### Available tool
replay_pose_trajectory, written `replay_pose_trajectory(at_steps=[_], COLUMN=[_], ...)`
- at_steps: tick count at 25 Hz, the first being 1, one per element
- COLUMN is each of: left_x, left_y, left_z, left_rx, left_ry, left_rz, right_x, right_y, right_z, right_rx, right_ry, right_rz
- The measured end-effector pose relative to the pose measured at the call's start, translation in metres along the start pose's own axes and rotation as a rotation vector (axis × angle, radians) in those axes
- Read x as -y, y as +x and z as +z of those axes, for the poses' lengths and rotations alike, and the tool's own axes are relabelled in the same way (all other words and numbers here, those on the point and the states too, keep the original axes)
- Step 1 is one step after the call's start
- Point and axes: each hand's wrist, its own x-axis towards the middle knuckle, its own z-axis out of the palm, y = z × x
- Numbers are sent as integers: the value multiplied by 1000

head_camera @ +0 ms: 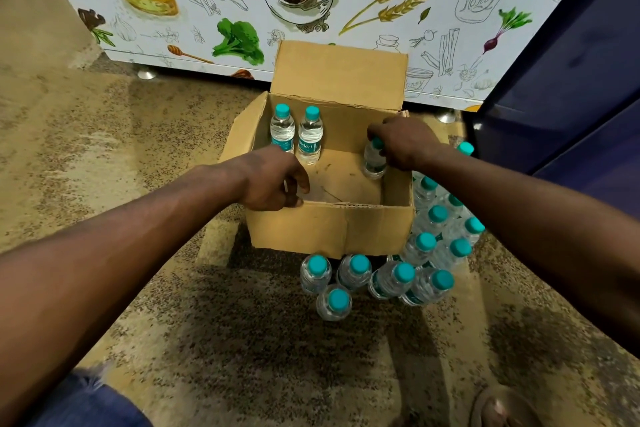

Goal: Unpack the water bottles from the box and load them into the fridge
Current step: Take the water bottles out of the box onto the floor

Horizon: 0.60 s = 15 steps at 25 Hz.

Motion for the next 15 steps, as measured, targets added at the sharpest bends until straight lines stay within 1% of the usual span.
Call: replay_pose_trajectory(at_steps=[3, 6, 8, 10, 11, 13, 15], left_x=[1, -3, -13, -31, -41, -57, -68], left_y=[3, 10, 13, 14, 14, 11, 4], left_z=[-1, -1, -4, -11, -14, -18, -19], left_rx=[-56, -193, -314, -386, -401, -395, -322], left_ry=[15, 10, -124, -299, -347, -375, -378], left_rz=[-9, -8, 34, 118, 171, 268, 347], right_x=[-10, -23, -28, -30, -29, -25, -20], right_y=[-7, -22, -39, -60, -72, -100, -127], right_z=[-15, -53, -84, -112, -123, -139, -145], right_rx=[-12, -72, -171, -267, -297, -306, -263], right_ry=[57, 161, 213, 259, 284, 338, 396], right_rz=[-89, -304, -436, -511, -533, -564, -585])
